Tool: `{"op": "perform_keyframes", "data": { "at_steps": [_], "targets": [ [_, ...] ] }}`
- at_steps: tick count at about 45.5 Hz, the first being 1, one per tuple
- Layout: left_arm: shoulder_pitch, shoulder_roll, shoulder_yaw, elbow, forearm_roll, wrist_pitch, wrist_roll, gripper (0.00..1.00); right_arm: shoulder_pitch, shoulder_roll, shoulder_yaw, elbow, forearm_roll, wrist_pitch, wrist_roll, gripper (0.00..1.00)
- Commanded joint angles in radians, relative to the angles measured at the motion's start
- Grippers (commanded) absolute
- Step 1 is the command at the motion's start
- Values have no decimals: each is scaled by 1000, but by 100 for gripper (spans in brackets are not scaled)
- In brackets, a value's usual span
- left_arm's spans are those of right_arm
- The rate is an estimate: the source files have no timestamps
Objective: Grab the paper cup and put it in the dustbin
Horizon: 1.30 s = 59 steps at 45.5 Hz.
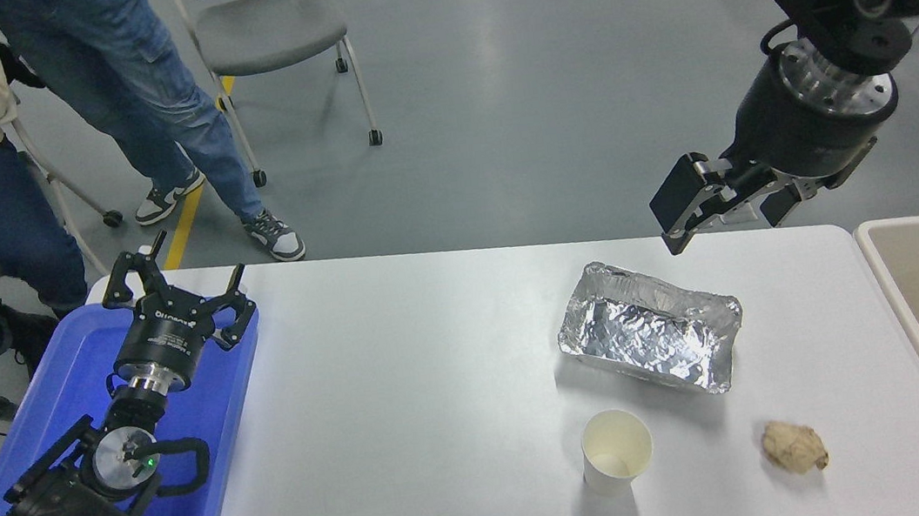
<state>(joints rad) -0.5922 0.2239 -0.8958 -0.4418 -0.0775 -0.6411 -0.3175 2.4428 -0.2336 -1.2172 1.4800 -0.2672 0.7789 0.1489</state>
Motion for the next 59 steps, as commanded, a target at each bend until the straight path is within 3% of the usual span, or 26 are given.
{"op": "perform_keyframes", "data": {
  "at_steps": [1,28,59],
  "targets": [
    [-1,0,-2,0,-1,-2,0,100,16,14,10,16,0,7,-5,100],
    [-1,0,-2,0,-1,-2,0,100,-159,19,47,2,0,7,-5,100],
    [-1,0,-2,0,-1,-2,0,100,-568,73,123,-30,11,-395,-6,98]
  ]
}}
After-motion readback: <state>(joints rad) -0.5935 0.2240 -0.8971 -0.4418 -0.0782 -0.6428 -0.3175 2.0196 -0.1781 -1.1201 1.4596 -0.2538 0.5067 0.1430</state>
